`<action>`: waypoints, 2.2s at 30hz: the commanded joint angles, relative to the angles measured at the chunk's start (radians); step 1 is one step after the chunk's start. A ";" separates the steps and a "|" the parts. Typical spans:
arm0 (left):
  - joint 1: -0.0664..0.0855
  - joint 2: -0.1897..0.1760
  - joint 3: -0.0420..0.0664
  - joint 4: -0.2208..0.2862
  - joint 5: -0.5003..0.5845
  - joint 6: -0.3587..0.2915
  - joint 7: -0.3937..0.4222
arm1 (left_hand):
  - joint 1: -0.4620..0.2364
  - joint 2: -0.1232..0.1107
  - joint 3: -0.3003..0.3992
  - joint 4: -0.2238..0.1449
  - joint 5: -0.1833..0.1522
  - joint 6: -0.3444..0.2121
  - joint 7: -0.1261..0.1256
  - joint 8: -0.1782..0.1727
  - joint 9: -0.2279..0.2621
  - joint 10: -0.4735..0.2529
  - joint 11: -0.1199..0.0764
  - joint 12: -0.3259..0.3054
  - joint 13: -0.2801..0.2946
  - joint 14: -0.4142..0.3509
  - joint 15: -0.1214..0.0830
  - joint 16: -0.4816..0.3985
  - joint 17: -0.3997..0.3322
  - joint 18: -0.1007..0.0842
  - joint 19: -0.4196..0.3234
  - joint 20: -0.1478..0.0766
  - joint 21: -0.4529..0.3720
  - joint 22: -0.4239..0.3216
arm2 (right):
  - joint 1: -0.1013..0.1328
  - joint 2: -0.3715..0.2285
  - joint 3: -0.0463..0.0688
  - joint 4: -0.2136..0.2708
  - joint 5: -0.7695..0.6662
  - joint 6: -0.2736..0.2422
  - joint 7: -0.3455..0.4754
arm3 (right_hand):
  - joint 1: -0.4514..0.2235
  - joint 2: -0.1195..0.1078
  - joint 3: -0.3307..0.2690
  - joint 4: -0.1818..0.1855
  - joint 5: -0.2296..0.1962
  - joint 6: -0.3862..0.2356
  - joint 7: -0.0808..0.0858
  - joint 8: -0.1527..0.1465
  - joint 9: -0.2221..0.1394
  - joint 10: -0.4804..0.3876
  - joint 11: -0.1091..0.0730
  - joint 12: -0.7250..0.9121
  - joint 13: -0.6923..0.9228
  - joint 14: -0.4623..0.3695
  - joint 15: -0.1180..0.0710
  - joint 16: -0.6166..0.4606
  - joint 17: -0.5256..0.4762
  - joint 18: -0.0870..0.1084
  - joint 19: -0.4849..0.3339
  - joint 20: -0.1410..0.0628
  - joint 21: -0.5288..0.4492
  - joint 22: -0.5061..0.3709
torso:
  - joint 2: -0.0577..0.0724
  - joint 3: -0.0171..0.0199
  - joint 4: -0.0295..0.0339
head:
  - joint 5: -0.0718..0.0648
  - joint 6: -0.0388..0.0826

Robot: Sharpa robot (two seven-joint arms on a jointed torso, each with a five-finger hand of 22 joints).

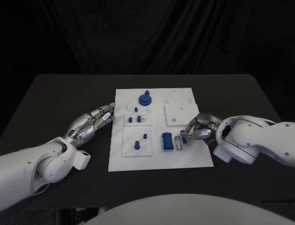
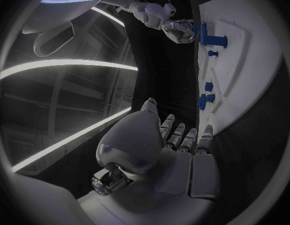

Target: Assemble the parts on the task board

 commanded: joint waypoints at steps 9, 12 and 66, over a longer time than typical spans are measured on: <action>-0.005 0.005 0.001 -0.002 0.006 0.013 0.035 | 0.010 0.001 0.005 0.000 0.003 -0.005 0.006 0.001 0.001 -0.004 0.006 0.002 -0.001 0.003 0.007 -0.007 -0.001 0.014 -0.002 0.003 -0.003 -0.002 | -0.009 0.036 0.000 -0.030 0.039 0.039 0.004 | -0.035 0.006 0.041 -0.037 -0.054 -0.006 -0.001 0.009 0.001 0.106 -0.003 0.003 0.263 0.067 0.001 0.000 0.040 0.006 0.033 0.004 -0.001 0.193 | 0.001 0.0000 -0.0010 | 0.003 0.000; -0.006 0.005 0.001 -0.001 0.006 0.013 0.035 | 0.010 0.001 0.006 -0.001 0.006 -0.006 0.005 0.001 0.000 -0.004 0.006 0.001 -0.001 0.003 0.007 -0.007 -0.001 0.014 -0.002 0.004 -0.003 -0.002 | -0.012 0.041 0.000 -0.036 0.029 0.053 -0.009 | -0.043 0.006 0.039 -0.035 -0.067 -0.008 -0.001 0.010 0.001 0.106 -0.003 0.003 0.263 0.067 0.001 0.000 0.039 0.006 0.032 0.004 -0.002 0.192 | 0.001 0.0001 -0.0010 | 0.006 0.000; -0.014 0.002 0.001 -0.005 0.006 0.015 0.031 | 0.011 0.002 0.009 -0.002 0.009 -0.007 0.005 0.001 0.000 -0.005 0.006 0.001 -0.001 0.003 0.010 -0.007 -0.001 0.013 -0.001 0.004 -0.003 -0.002 | -0.022 -0.014 -0.001 -0.014 -0.163 0.117 0.031 | -0.124 0.077 -0.394 0.091 -0.196 -0.018 -0.001 0.053 -0.009 0.106 -0.001 0.003 0.263 0.065 0.003 -0.007 0.024 0.012 0.024 0.008 -0.032 0.185 | 0.003 0.0001 -0.0004 | 0.014 0.000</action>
